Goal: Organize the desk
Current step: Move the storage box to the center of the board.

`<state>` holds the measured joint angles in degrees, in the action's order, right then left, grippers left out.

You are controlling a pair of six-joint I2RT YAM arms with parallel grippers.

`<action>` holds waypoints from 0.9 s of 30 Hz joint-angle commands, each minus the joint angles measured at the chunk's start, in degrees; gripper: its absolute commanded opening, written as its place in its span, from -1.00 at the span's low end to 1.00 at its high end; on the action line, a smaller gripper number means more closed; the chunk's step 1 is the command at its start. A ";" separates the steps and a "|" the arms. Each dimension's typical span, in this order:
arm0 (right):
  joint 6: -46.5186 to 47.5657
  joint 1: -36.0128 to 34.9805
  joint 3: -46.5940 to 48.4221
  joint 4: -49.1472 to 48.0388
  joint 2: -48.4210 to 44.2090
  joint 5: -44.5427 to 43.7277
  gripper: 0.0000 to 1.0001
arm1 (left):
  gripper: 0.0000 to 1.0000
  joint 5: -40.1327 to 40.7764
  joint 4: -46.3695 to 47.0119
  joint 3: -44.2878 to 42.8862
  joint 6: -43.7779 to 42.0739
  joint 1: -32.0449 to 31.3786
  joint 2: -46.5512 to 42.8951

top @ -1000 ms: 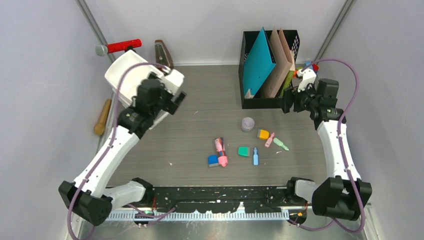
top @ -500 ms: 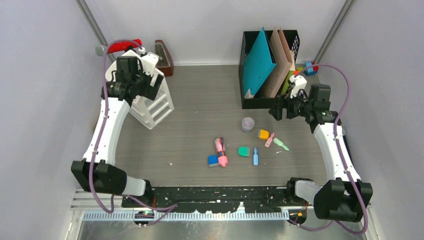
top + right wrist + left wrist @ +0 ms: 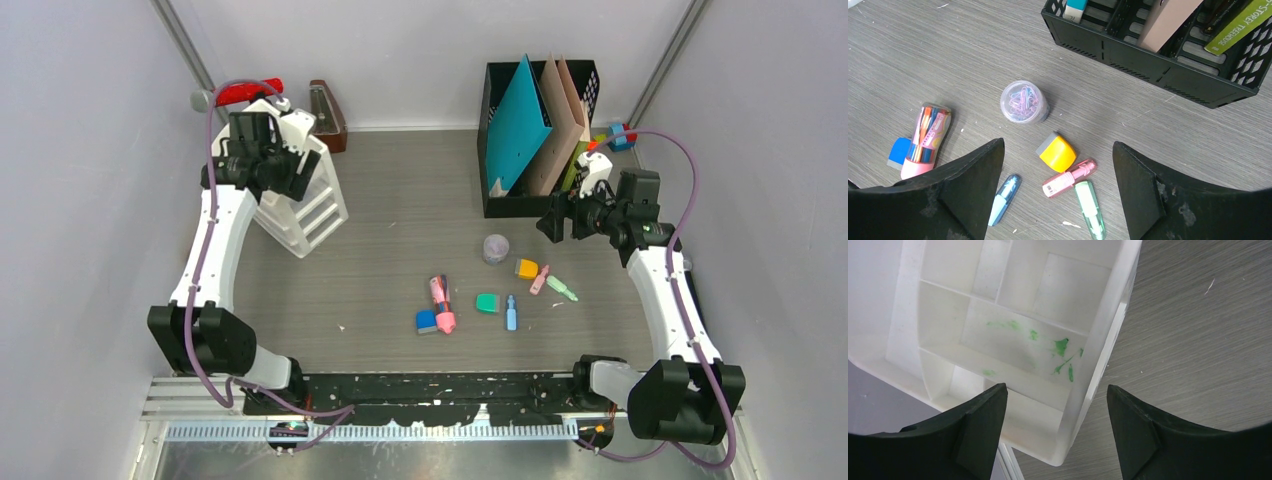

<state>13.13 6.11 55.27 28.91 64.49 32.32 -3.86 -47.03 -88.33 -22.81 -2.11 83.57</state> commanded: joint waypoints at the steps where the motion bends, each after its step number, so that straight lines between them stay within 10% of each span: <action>1: -0.38 -0.13 -0.38 -1.23 -0.37 1.08 0.70 | 0.48 -3.75 0.03 0.27 0.59 -0.35 -1.85; 15: 0.22 -0.13 -0.67 -0.56 0.85 1.50 0.71 | 0.18 -4.84 -0.41 9.00 1.26 -0.30 -5.06; 27: 0.15 -0.13 -0.51 -0.17 1.91 2.03 0.70 | -0.20 -22.58 -0.75 9.68 14.24 -1.25 -4.68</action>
<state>13.17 6.11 54.70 29.10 66.39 33.17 -15.59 -46.02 -79.02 -16.73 -2.04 79.11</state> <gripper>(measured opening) 0.852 0.411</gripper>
